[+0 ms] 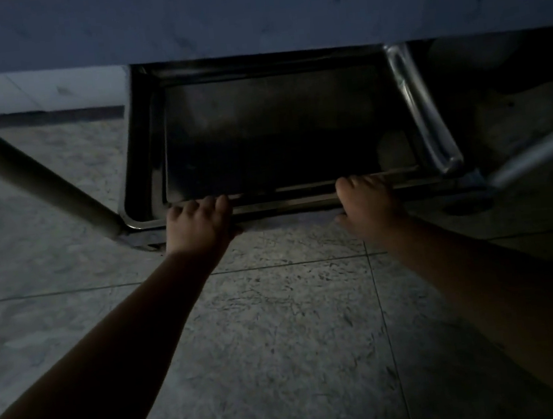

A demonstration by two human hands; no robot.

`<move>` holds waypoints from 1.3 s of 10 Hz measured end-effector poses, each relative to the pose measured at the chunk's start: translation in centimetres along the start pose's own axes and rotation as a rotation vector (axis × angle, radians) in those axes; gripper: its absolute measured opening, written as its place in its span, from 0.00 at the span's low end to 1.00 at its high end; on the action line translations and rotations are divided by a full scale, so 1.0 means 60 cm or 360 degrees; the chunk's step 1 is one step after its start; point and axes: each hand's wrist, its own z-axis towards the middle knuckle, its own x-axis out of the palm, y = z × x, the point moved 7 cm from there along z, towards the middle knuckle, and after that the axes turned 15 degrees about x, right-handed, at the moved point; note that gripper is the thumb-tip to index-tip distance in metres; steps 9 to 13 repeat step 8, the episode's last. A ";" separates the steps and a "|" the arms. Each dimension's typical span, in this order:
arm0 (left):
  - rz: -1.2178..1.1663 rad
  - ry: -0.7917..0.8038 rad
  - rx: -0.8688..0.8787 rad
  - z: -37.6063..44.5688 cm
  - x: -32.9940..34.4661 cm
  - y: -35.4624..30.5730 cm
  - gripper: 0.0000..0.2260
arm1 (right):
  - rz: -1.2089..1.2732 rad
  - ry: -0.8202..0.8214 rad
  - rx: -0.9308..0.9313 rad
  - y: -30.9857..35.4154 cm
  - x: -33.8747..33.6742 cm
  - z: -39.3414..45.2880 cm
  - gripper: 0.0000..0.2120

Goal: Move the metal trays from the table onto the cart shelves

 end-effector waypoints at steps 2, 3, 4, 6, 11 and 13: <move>-0.0089 -0.0007 0.0076 0.005 -0.014 -0.012 0.19 | -0.0164 -0.0068 0.0069 0.004 0.006 -0.019 0.15; -0.0117 -0.0087 0.0155 0.004 -0.014 -0.014 0.17 | -0.0190 -0.0125 0.0021 0.006 0.006 -0.017 0.15; -0.0074 -0.0117 0.0122 0.002 -0.016 -0.011 0.18 | -0.0185 -0.0092 0.0017 0.006 0.006 -0.010 0.14; -0.0046 0.0005 -0.0027 -0.007 -0.005 -0.010 0.24 | -0.0055 0.0025 0.0090 0.006 -0.004 -0.020 0.15; -0.0188 0.0367 0.0004 -0.086 -0.087 -0.033 0.51 | 0.0057 0.0387 0.0160 -0.020 -0.082 -0.119 0.57; -0.0188 0.0367 0.0004 -0.086 -0.087 -0.033 0.51 | 0.0057 0.0387 0.0160 -0.020 -0.082 -0.119 0.57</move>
